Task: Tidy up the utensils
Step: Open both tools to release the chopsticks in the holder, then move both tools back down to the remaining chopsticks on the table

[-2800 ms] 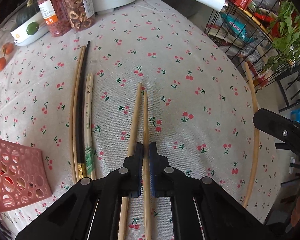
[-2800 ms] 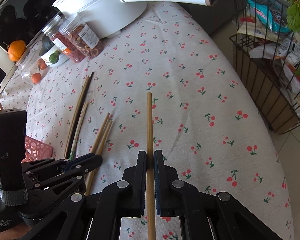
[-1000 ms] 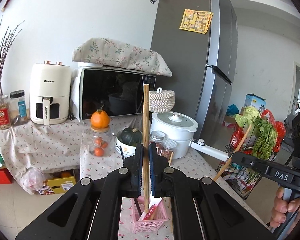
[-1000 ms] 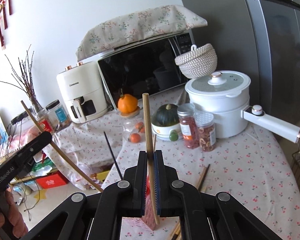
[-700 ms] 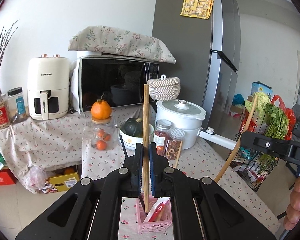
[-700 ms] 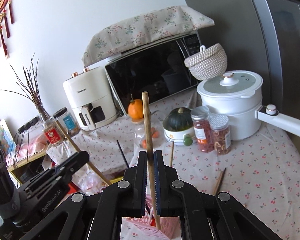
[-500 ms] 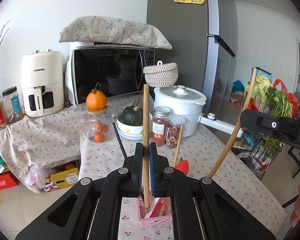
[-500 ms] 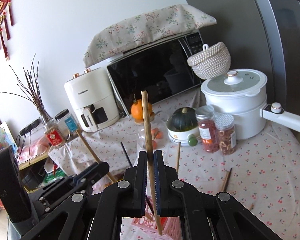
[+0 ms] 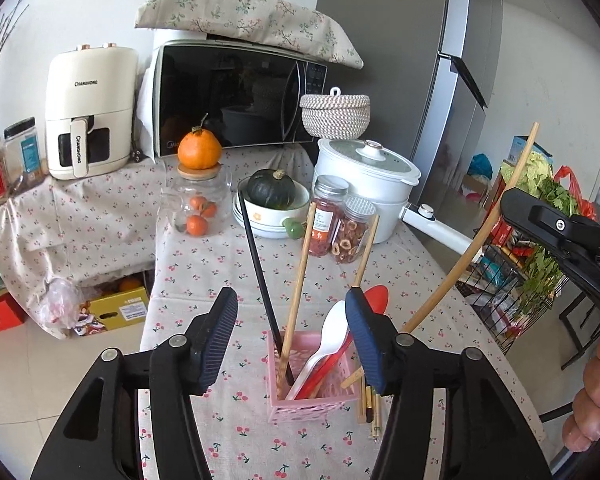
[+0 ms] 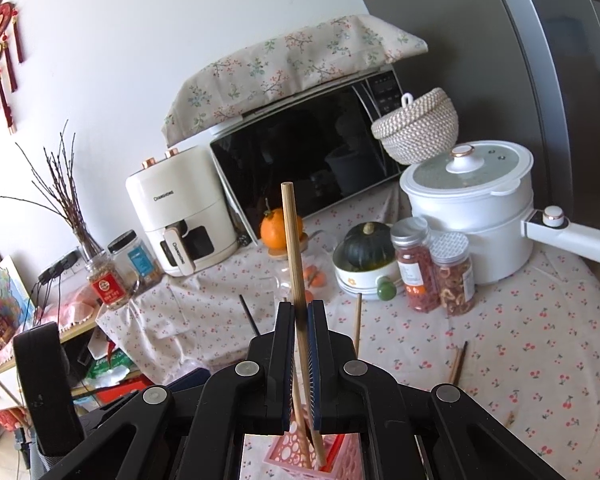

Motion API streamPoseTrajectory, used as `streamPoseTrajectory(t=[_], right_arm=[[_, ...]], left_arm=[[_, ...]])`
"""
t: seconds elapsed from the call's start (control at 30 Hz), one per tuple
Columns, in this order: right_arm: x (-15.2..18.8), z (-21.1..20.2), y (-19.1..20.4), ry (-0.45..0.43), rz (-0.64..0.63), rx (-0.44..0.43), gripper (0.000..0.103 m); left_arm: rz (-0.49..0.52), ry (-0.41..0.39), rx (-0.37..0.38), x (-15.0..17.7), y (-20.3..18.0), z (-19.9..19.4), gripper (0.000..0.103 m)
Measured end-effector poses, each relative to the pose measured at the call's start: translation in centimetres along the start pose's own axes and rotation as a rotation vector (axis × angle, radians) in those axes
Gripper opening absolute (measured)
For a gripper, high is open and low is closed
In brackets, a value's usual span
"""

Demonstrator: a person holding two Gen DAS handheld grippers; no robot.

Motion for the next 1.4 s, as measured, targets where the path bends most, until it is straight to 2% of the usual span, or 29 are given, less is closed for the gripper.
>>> streamPoseTrajectory(t=[0.07,0.17,0.4,0.6,0.63,0.67,0.73,0.8,0.87,1.0,1.13,1.23,1.4], right_arm=[[-0.1,0.1,-0.1,-0.006,0.002,-0.001,0.004],[0.1,0.6,-0.1,-0.001,-0.002,-0.001,0.004],[1.5,2.9,-0.3,0.049,-0.012,0.025,0.005],[2.8,4.3,-1.3,0.106,0.022,0.007,0.013],[2.8,4.3,-1.4,0.106,0.022,0.011,0.019],[2.9,4.2,-1.6,0.106,0.022,0.016,0.032],[3.0,3.8,-1.9,0.097,0.026,0.023,0.048],[3.0,3.3,-2.3,0.092,0.025,0.031,0.058],[3.2,2.8,-2.9,0.086,0.024,0.054,0.074],[3.9,2.1,-4.4,0.089,0.021,0.108,0.086],[4.9,1.6,-6.3,0.107,-0.003,0.212,0.102],[5.7,1.1,-8.0,0.124,-0.010,0.259,0.102],[7.4,0.9,-11.0,0.199,0.021,0.333,0.102]], left_arm=[[-0.010,0.005,-0.005,0.5,0.3,-0.3,0.070],[-0.032,0.028,-0.005,1.2,0.9,-0.3,0.074],[-0.067,0.090,0.001,2.7,1.8,0.5,0.076],[-0.075,0.122,-0.004,3.3,2.0,1.0,0.076],[-0.075,0.124,-0.004,3.5,1.9,1.0,0.077],[-0.073,0.126,-0.005,3.6,1.9,0.9,0.078],[-0.064,0.128,-0.010,3.9,1.6,0.9,0.080],[-0.056,0.130,-0.019,4.1,1.4,0.8,0.082],[-0.050,0.134,-0.022,4.4,1.2,0.8,0.084],[-0.041,0.148,-0.034,5.1,0.9,0.8,0.089],[-0.025,0.170,-0.051,5.8,0.6,1.0,0.096],[0.000,0.181,-0.070,6.5,0.3,1.2,0.103],[0.021,0.219,-0.079,7.9,-0.1,2.0,0.103]])
Point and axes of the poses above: each gripper's, at about its wrist camera, not at the fingertips, and z roughly the way its jaws point, y to its left, x to its underside, the point moved 5 cm from there along z, roughly the way its jaws point, and after that the axes turned 9 degrees about y, right-handed, at the moved point
